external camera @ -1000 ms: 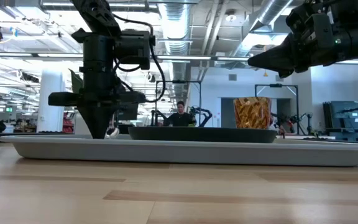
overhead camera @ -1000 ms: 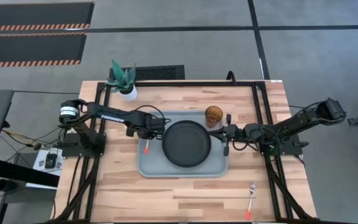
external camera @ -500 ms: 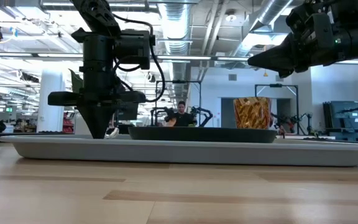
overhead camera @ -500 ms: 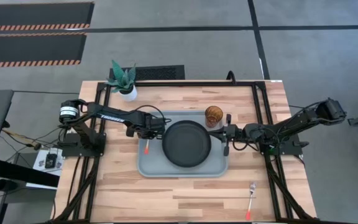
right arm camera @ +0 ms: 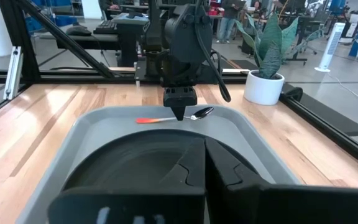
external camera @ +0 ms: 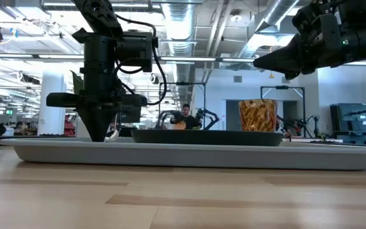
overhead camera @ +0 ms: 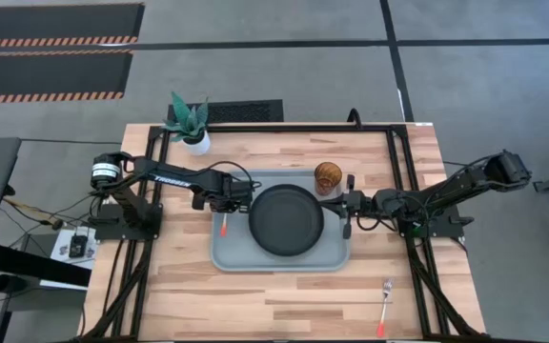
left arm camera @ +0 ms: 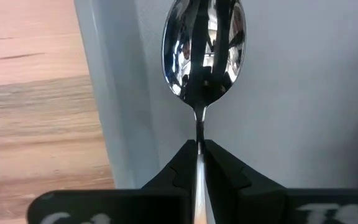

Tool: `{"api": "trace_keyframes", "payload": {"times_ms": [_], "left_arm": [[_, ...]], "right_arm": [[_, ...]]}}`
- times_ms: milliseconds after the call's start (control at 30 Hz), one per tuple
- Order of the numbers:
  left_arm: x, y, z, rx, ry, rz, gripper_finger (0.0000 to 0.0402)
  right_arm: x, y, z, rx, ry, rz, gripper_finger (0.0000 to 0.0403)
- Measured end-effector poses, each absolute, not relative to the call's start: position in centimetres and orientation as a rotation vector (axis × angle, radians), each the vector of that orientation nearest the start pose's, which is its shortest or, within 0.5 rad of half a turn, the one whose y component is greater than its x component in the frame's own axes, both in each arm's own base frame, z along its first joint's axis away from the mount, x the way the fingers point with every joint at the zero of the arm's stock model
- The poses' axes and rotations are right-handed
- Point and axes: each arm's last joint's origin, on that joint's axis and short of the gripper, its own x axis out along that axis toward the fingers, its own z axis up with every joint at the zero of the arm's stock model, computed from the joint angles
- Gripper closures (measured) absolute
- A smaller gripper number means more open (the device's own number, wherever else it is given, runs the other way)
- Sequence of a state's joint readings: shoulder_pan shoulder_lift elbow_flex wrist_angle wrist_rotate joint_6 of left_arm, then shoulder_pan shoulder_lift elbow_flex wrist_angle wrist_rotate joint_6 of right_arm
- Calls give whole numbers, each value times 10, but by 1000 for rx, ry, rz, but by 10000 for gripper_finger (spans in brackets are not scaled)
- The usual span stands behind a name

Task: Pick and place plate/cup/fork/spoon on tray
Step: Put the orange spoon on the gray tray to the left of the black plate, then put the orange fork on the gray tray to the right of the orange spoon

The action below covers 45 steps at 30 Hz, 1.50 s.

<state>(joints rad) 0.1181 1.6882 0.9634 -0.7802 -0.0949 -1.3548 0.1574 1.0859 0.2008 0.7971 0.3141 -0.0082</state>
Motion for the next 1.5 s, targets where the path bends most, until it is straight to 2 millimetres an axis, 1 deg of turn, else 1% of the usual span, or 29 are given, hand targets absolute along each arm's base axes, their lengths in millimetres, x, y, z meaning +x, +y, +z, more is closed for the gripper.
{"api": "trace_keyframes", "payload": {"times_ms": [167, 533, 633, 733, 833, 900, 967, 1033, 1167, 1267, 1400, 1500], "left_arm": [[278, 36, 152, -1080, 1135, 1156, 370], [278, 33, 152, -1031, 1139, 1142, 367], [277, 32, 158, -985, 1141, 1134, 367], [276, 25, 168, -930, 1124, 1093, 373], [274, 14, 179, -868, 1102, 1017, 387], [273, 6, 187, -793, 1072, 980, 397], [272, -3, 192, -719, 1035, 927, 399], [274, -12, 195, -656, 986, 833, 400], [275, -31, 192, -559, 856, 603, 401], [271, -39, 188, -496, 730, 455, 401], [259, -43, 182, -413, 549, 305, 401], [246, -41, 175, -352, 454, 253, 401]], "right_arm": [[192, 21, 177, -29, 86, -156, 394], [192, 21, 177, -29, 86, -156, 393], [192, 21, 177, -29, 87, -157, 393], [192, 21, 177, -30, 90, -157, 393], [192, 21, 177, -30, 91, -159, 393], [192, 21, 176, -28, 95, -159, 392], [192, 22, 176, -24, 95, -157, 392], [192, 23, 176, -25, 98, -151, 393], [191, 28, 176, -31, 94, -125, 393], [190, 30, 181, -25, 67, -112, 393], [186, 34, 186, -18, 35, -92, 393], [184, 37, 189, -9, 23, -90, 394]]}}
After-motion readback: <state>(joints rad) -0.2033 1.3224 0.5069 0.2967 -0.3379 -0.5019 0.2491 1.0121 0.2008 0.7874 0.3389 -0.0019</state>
